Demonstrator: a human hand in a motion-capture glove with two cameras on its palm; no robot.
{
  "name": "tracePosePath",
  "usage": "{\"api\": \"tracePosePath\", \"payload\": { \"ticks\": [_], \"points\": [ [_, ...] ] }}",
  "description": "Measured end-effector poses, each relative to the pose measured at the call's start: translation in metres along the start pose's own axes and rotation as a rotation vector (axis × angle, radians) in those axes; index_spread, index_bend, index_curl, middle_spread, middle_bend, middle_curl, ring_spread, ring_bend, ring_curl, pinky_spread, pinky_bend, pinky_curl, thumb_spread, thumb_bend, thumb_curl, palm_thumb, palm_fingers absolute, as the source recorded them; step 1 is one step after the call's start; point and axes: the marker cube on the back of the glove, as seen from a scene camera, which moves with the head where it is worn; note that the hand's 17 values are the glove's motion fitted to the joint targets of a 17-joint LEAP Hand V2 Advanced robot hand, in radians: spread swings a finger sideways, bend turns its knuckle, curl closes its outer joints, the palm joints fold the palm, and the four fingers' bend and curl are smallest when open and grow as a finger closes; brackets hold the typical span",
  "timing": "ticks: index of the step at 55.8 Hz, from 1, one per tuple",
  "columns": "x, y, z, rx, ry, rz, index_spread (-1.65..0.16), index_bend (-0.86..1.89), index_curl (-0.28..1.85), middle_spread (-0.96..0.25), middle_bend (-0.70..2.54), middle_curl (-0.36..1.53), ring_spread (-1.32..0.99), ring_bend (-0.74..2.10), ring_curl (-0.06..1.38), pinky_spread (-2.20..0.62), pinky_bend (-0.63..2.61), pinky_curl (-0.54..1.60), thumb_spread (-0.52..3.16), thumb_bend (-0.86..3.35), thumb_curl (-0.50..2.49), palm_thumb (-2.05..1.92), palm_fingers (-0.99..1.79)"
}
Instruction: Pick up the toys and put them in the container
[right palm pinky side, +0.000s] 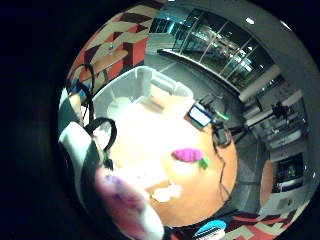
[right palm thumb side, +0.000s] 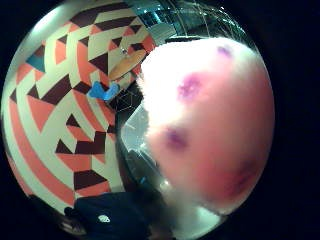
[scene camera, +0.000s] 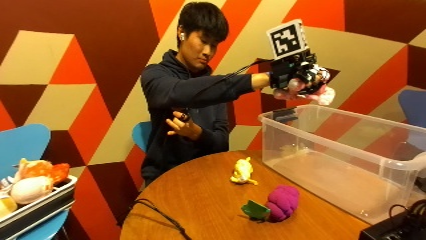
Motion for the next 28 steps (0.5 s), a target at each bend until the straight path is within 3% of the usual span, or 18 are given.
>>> {"api": "tracePosePath", "payload": {
  "ticks": [7,11,15,28],
  "points": [
    [-0.005,-0.001,0.027,-0.124,0.048,-0.127,-0.27,0.62,0.95,-0.20,1.22,0.82,-0.35,1.49,0.72,-0.43,1.36,0.79,0.64,-0.02,0.91,0.54,0.68],
    [-0.016,0.001,0.035,-0.226,-0.028,-0.108,-0.25,0.43,0.91,-0.19,1.04,0.76,-0.33,1.40,0.70,-0.38,1.26,0.75,0.87,-0.10,0.78,0.30,0.21],
    [-0.012,0.000,0.035,-0.215,-0.016,-0.055,-0.25,0.32,0.84,-0.16,0.85,0.69,-0.31,1.25,0.65,-0.29,1.21,0.69,0.95,-0.11,0.68,0.14,-0.12],
    [0.041,0.013,-0.006,-0.139,-0.125,0.006,-0.26,0.22,0.69,-0.10,0.61,0.56,-0.25,0.94,0.48,-0.08,1.02,0.52,1.03,-0.04,0.52,-0.02,-0.02]
  ]
}}
